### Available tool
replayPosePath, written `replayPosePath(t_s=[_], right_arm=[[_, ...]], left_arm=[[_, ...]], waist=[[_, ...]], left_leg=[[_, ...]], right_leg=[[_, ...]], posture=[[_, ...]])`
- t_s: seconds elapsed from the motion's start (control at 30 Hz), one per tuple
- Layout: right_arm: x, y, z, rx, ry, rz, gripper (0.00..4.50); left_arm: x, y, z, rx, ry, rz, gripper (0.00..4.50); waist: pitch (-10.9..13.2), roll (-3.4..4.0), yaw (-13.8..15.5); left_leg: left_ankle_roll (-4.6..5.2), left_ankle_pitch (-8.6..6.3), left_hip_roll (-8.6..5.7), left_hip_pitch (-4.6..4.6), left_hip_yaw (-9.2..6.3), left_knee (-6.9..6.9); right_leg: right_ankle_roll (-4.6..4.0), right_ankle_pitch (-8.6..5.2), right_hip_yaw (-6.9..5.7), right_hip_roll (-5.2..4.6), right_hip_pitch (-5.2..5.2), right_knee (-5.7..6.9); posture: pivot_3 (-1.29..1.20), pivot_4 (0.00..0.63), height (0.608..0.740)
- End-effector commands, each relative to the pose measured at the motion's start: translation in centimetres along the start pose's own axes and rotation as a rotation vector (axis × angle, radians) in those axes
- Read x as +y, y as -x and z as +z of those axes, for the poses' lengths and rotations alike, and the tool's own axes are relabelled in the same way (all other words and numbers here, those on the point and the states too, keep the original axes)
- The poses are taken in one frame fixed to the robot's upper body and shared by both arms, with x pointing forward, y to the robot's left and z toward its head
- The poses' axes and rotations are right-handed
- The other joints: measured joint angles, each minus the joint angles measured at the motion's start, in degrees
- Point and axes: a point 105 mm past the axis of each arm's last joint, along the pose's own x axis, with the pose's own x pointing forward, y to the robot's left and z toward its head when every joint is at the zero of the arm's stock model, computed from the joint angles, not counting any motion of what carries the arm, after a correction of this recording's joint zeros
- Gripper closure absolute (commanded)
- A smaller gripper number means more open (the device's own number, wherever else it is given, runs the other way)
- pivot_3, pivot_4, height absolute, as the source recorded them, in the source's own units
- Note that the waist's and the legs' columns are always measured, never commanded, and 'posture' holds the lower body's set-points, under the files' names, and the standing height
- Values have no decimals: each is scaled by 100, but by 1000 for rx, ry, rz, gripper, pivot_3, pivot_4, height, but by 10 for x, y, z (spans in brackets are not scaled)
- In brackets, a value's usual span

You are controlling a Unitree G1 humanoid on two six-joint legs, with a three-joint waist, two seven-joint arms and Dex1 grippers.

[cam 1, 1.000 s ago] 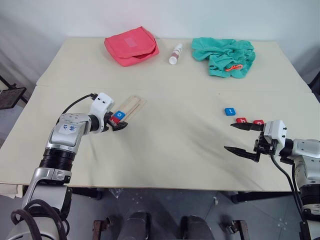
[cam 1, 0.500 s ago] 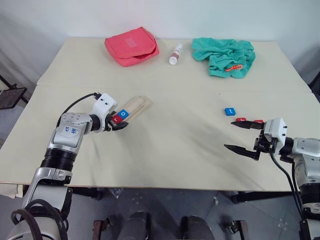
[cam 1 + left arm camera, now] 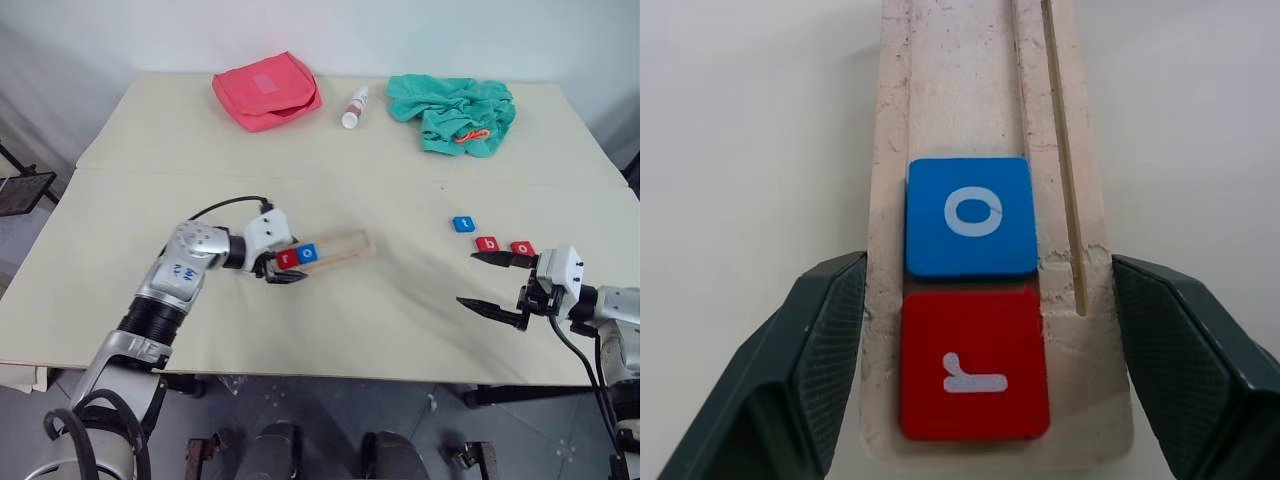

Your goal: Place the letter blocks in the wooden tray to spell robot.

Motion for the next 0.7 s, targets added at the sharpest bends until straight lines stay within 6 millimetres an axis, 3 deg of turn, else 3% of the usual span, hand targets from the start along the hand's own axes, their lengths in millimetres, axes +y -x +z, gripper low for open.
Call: replayPosePath(t_s=[0.03,0.37,0.7], right_arm=[[-7,16,15,-11,48,-59,0],[5,29,12,6,26,-114,0],[10,39,9,25,9,-150,0]], left_arm=[[-5,-6,25,-35,-64,-36,1091],[-25,-34,44,17,-93,-109,1091],[-52,-39,53,28,-112,-169,1091]], waist=[[0,0,-7],[1,-1,4],[1,-1,-2]], left_leg=[[0,0,1,-1,0,-1],[2,1,2,2,0,1],[2,1,4,2,-3,-1]], right_leg=[[0,0,0,1,0,-2],[0,0,4,0,2,-5],[0,0,6,1,3,-11]], posture=[[0,150,740],[0,150,740],[0,150,740]])
